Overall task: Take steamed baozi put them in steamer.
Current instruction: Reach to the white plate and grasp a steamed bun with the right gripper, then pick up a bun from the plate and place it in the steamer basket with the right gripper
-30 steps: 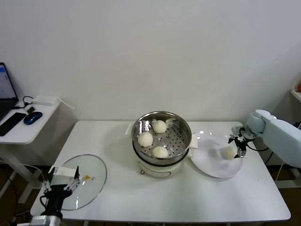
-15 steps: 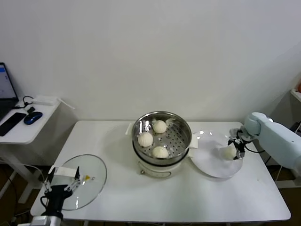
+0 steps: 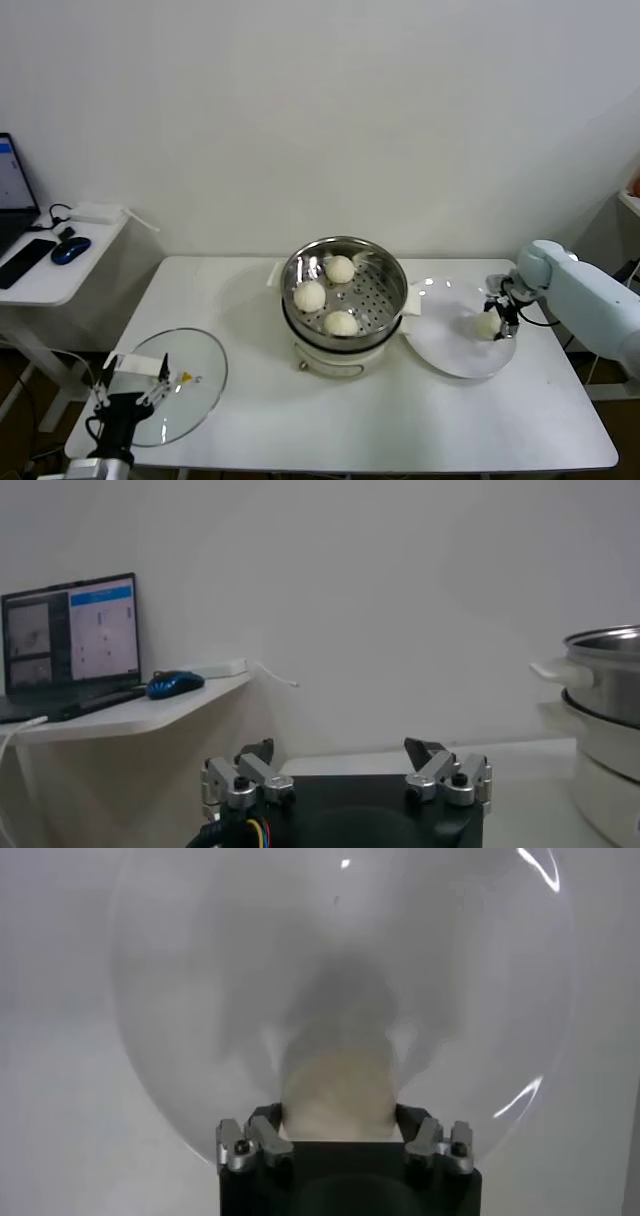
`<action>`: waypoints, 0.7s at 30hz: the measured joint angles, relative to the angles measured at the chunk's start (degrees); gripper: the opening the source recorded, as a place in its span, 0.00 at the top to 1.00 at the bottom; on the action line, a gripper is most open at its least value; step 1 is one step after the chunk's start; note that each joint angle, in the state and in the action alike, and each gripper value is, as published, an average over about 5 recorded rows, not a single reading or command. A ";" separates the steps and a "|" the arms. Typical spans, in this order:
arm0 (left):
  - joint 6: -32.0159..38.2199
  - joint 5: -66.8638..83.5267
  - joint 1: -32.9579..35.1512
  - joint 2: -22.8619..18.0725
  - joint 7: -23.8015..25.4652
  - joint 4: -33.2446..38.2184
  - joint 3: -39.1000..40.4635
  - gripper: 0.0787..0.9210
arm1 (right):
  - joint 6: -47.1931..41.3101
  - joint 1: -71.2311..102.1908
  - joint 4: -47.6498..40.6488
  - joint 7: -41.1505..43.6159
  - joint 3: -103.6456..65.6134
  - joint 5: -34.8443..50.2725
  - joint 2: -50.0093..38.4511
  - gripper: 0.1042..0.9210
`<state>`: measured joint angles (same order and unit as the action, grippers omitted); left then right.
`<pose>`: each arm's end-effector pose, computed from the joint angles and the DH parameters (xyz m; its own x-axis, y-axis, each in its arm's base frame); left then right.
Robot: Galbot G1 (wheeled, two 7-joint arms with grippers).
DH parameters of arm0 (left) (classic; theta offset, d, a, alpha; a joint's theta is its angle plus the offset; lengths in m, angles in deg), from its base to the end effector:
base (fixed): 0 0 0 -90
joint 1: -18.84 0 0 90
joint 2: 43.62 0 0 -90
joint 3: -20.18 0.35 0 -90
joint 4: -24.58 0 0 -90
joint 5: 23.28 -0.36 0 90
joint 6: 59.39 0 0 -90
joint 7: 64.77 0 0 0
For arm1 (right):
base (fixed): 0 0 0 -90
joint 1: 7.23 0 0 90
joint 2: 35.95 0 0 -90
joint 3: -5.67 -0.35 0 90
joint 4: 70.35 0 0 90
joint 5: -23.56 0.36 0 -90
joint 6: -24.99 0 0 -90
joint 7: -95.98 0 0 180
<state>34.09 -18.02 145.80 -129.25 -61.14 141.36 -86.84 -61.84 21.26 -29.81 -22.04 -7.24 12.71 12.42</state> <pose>0.1373 0.1081 -0.3287 -0.9836 -0.1573 0.0877 -0.1442 0.9796 0.1397 0.5678 -0.2438 -0.2487 -0.1364 0.0077 0.9906 -0.9902 -0.0313 -0.1361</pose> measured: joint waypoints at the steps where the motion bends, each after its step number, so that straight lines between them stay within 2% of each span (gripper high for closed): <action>1: -0.02 0.00 -0.01 0.00 -0.02 -0.01 -0.01 0.12 | -0.02 -0.01 -0.04 0.04 -0.03 0.05 0.03 0.24; 12: -0.07 0.01 -0.11 -0.05 -0.10 -0.04 -0.03 0.12 | -0.92 -1.45 0.90 0.37 1.46 2.47 -0.70 0.27; 21: -0.07 0.17 -0.74 -0.05 -0.04 0.01 0.28 0.12 | -3.36 -8.89 6.20 0.58 9.49 11.03 -3.51 0.27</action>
<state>34.02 -17.85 145.06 -129.31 -61.19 141.38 -86.56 -65.19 12.37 -23.61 -21.46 2.24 23.73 8.90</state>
